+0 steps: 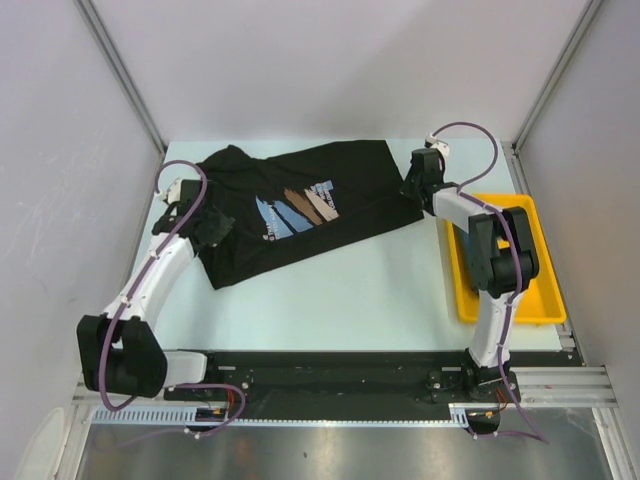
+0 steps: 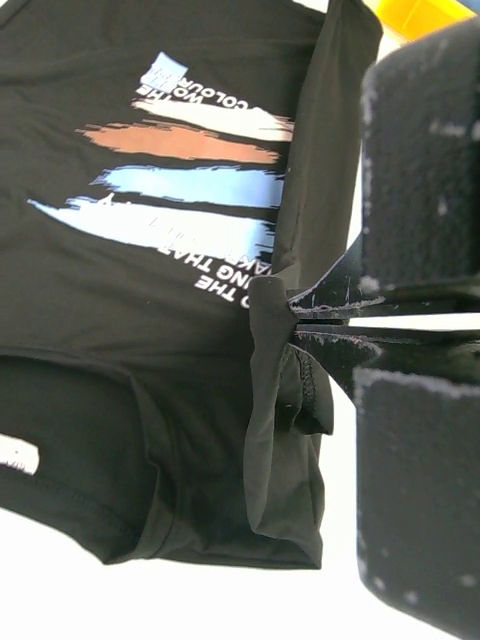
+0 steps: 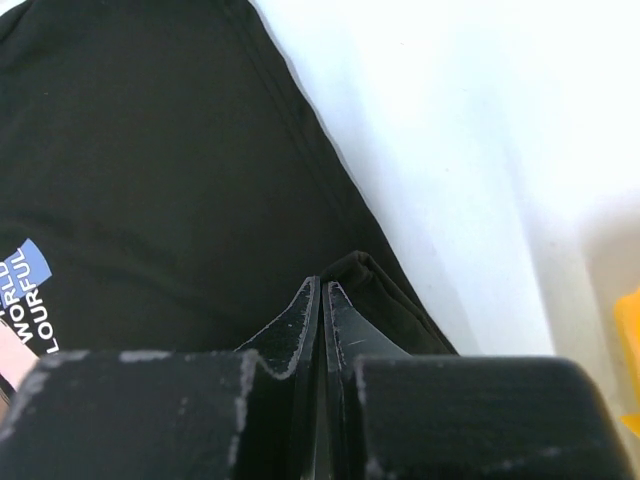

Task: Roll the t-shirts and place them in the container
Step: Fold the T-shirt at the center of the board.

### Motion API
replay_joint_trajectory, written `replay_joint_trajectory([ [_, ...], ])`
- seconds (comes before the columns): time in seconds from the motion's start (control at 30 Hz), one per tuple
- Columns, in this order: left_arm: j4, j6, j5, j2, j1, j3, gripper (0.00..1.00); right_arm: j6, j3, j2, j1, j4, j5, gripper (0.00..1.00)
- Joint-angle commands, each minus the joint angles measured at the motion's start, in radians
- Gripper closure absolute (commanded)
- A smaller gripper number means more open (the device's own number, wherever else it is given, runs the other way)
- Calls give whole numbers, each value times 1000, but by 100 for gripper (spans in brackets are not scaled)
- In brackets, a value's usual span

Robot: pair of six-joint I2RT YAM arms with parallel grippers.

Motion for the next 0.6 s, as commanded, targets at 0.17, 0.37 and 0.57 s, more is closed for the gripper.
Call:
replay_joint_trajectory([
  [0.17,-7,30,-28,90,27,123,100,1,93,59,-9,48,-6,96],
  [0.37,-32,60,-43,137,57,195,100,1,132,84,-9,48,-11,96],
  [0.57,-27,85,-29,189,79,226,100,8,195,127,-6,31,-23,96],
])
